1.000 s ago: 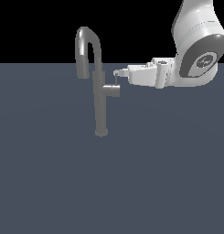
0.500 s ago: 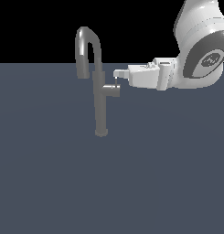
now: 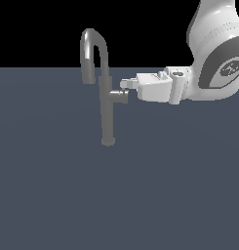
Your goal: Turn on the faucet by rotating a designated handle.
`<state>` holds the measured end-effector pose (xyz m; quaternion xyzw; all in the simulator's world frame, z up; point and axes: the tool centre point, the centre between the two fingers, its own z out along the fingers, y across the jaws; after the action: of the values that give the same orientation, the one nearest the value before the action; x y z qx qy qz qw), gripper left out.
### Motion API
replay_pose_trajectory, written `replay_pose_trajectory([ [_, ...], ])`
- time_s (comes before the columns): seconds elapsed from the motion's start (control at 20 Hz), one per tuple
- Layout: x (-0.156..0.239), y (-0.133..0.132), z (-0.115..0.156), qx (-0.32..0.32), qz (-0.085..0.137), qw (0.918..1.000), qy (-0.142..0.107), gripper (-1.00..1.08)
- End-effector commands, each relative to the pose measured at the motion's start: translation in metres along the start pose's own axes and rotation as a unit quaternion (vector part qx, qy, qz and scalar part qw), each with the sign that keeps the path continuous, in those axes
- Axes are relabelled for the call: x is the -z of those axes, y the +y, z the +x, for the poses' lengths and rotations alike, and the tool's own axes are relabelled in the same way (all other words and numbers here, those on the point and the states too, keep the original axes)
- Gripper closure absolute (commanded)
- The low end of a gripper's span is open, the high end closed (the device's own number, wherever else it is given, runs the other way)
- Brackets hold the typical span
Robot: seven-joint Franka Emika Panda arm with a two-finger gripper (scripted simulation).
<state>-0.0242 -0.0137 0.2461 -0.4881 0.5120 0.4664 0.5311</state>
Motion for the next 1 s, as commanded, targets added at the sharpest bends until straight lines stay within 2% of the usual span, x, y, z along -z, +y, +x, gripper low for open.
replay_pose_trajectory([
  [0.0,0.000,0.013,0.022,-0.014,-0.001,0.9999,0.000,1.08],
  [0.15,0.000,0.021,0.033,-0.016,-0.001,0.9999,0.000,1.08],
  [0.2,0.000,0.010,0.012,0.002,-0.001,1.0000,-0.001,1.08],
  [0.6,0.000,0.021,0.065,-0.017,-0.001,0.9999,0.000,1.08],
  [0.65,0.000,0.021,0.065,-0.017,-0.001,0.9999,0.000,1.08],
  [0.7,0.000,0.012,0.040,0.005,-0.002,1.0000,-0.003,1.08],
  [0.95,0.000,0.009,0.066,-0.005,-0.002,1.0000,-0.002,1.08],
])
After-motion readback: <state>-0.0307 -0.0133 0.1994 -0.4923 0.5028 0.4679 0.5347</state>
